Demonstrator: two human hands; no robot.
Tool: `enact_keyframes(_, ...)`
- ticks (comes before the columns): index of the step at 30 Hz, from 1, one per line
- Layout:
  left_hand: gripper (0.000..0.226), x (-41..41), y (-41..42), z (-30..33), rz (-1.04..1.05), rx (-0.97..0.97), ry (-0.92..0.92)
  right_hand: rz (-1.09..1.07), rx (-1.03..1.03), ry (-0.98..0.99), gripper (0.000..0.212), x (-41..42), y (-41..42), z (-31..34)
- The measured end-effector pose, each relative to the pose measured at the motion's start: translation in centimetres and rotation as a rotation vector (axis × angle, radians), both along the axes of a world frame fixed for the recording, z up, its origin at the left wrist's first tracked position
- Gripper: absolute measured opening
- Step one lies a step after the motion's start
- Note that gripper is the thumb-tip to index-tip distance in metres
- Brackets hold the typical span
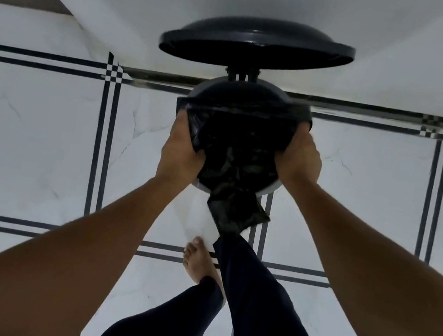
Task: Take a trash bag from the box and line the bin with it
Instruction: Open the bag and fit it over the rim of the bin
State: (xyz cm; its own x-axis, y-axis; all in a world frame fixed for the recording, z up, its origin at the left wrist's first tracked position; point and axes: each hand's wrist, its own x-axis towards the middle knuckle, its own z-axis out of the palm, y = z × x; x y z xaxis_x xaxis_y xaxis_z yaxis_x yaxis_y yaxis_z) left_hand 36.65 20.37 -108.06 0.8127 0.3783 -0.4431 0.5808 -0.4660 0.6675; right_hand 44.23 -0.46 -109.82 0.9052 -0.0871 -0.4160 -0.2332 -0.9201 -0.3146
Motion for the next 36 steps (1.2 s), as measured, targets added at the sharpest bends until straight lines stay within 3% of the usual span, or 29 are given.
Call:
enact_keyframes(5,0.075,3.5,-2.1,1.9,0.160,-0.068,-0.216,-0.307,0.307,-0.211,0.051,2.2,2.3,1.4)
enact_keyframes(11,0.071,1.2,-2.8,3.1,0.285,-0.098,-0.190,-0.322,0.414,-0.238,0.046,0.6,2.9,3.0)
enact_keyframes(18,0.073,-0.3,-3.0,4.8,0.257,-0.108,-0.152,-0.253,0.375,-0.177,0.044,-2.2,1.7,3.8)
enact_keyframes(23,0.075,-2.2,-3.1,3.6,0.104,-0.100,-0.031,-0.144,0.185,0.041,0.044,-5.5,0.4,2.6)
enact_keyframes(30,0.065,-8.3,0.3,-0.2,-0.138,0.164,0.190,-0.022,-0.062,0.234,0.025,-8.4,-2.7,0.0)
enact_keyframes(36,0.077,-8.6,2.3,-3.6,-0.220,0.315,0.359,-0.006,-0.123,0.242,0.024,-7.0,-3.0,-1.9)
